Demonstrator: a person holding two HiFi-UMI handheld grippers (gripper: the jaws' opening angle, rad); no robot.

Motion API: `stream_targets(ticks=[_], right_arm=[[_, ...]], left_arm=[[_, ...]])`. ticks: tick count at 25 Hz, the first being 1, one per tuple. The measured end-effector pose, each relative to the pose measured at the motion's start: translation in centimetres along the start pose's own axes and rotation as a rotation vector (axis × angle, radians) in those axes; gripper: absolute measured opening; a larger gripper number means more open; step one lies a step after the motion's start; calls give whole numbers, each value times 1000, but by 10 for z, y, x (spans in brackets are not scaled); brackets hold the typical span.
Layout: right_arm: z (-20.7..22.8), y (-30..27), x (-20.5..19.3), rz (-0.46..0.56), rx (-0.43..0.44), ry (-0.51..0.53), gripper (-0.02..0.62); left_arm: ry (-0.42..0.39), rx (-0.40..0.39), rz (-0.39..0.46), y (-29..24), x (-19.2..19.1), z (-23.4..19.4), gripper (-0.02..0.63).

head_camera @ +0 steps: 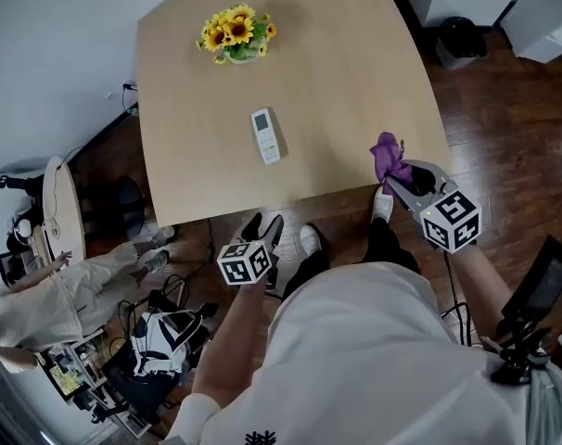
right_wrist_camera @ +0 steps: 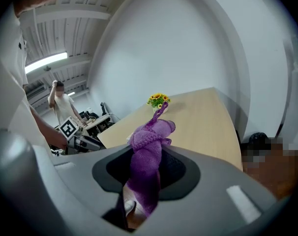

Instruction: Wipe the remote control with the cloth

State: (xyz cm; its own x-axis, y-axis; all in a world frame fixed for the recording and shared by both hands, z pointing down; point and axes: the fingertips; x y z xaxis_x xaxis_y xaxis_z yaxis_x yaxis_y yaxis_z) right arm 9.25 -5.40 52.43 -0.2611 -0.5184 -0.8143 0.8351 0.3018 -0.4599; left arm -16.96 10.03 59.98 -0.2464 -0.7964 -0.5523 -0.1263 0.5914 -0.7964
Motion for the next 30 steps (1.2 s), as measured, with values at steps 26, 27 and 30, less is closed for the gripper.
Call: stream_targets(ticks=[26,27,30], right_arm=[[-344,86,-91,108,-235,136,124],[-352,86,-90,116,-221,156,124],[-368,96,-96,131,-184,198,124]], left_arm=[[-148,-318,-51,188,-290,-120,209],[-140,-323,-27,191,-288,-117,209],[-166,-337,14,191,-290,-88,209]])
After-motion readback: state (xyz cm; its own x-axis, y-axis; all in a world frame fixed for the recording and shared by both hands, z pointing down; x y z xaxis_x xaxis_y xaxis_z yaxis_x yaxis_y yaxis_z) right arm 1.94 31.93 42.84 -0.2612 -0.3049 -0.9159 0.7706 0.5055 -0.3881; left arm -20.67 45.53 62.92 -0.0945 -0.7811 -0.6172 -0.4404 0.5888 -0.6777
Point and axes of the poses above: the fingertips, and each gripper's own axes: y backward along the fingers, z to its right, x out of its top, and after that the axes turned 1 degree about y, right-handed
